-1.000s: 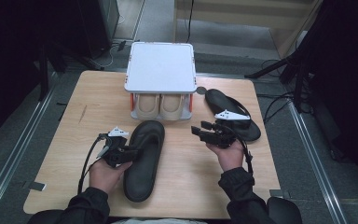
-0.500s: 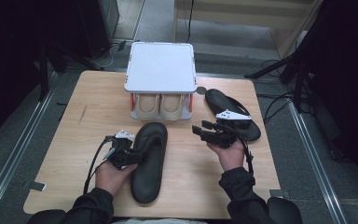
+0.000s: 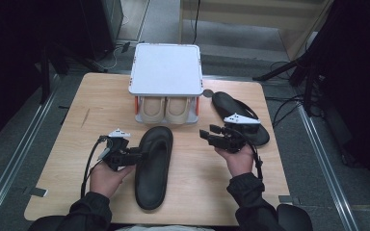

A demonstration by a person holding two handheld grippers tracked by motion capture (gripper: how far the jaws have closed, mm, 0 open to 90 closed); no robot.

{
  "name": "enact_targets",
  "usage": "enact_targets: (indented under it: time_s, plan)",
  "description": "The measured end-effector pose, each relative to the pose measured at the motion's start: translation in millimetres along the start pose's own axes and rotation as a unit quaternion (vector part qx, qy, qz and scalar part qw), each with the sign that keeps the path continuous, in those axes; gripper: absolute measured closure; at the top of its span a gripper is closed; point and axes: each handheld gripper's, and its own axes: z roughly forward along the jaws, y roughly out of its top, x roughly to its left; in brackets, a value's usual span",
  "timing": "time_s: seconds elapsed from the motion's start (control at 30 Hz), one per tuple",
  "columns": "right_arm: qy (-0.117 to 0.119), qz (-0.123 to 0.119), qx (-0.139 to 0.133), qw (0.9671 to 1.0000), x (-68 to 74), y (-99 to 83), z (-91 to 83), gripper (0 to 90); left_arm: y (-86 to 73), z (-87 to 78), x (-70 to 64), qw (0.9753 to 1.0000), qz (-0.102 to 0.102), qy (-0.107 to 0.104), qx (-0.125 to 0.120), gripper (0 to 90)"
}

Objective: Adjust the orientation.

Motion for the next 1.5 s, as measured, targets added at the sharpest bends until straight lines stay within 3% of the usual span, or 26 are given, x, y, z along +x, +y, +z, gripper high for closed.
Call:
enact_targets:
  time_s: [0.3, 0.47, 0.77, 1.2, 1.5]
  plan:
    - [-0.002, 0.000, 0.000, 1.0000, -1.2, -1.0, -1.2, 46.3, 4.9, -8.9, 16.0, 0.9999, -0.008, -0.011, 0.001, 48.0]
    - [-0.004, 0.000, 0.002, 1.0000, -1.1, -1.5, -1.6, 46.3, 6.5, -9.6, 22.6, 1.0000, 0.003, -0.004, 0.008, 47.2]
    - [-0.011, -0.002, 0.003, 0.9999, -2.8, -2.9, -3.8, 46.3, 8.1, -16.2, 34.2, 1.0000, -0.003, 0.001, -0.003, 46.3]
    - [-0.026, 0.012, 0.006, 0.9996, -14.0, -6.4, -9.5, 46.2, 13.0, -18.1, 46.5, 1.0000, -0.002, 0.003, -0.005, 44.6]
    - [-0.060, 0.027, 0.013, 0.9978, -36.5, -10.0, -12.3, 46.3, 16.6, -18.5, 50.4, 0.9999, 0.003, 0.008, -0.010, 43.6]
